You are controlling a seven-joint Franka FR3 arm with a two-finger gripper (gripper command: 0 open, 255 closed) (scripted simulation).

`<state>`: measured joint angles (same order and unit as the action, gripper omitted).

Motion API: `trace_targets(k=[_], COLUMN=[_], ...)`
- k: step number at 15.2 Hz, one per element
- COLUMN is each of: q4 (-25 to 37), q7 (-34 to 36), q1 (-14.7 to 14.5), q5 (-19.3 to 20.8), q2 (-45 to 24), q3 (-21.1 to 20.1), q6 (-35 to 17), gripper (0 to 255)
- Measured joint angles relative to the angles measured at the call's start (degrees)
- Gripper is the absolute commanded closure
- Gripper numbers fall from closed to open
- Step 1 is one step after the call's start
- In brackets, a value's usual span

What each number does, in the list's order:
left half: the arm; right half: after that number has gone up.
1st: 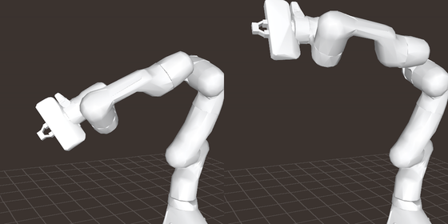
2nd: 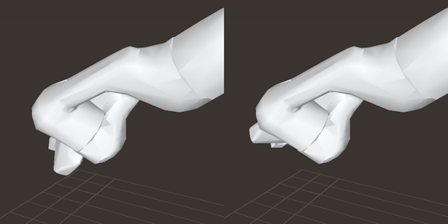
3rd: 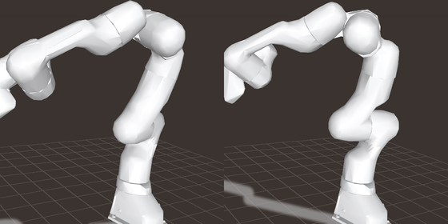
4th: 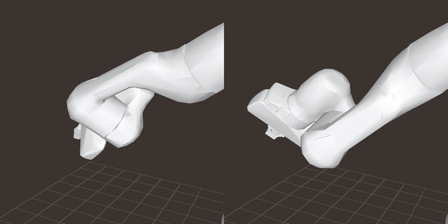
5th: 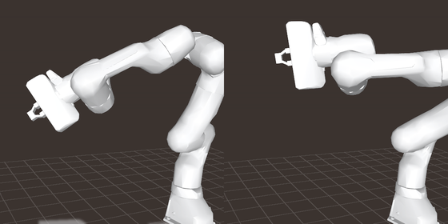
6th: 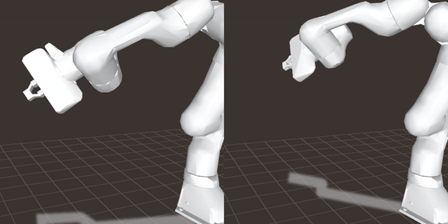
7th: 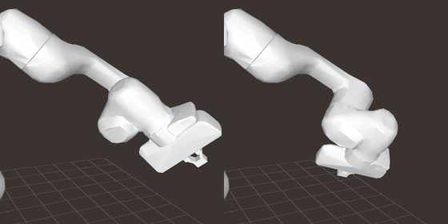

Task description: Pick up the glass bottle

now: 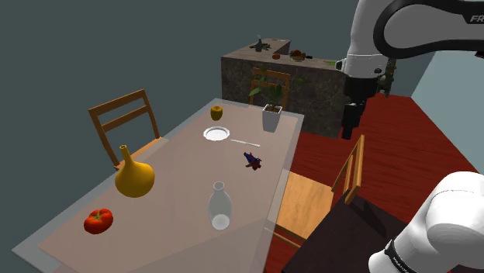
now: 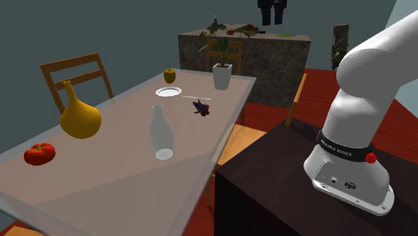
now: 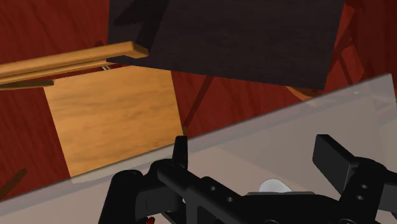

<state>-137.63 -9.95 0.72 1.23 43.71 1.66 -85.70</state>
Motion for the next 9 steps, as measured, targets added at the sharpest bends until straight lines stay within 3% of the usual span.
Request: trace_targets(k=[3,9], q4=[-0.82,-1.81], q7=[0.76,4.24], q1=[-0.42,-2.36], q5=[-0.58,-2.85], q2=[-1.2,-9.69], q3=[-0.78,-4.46], q6=[-2.09,-12.17], gripper=[0,0])
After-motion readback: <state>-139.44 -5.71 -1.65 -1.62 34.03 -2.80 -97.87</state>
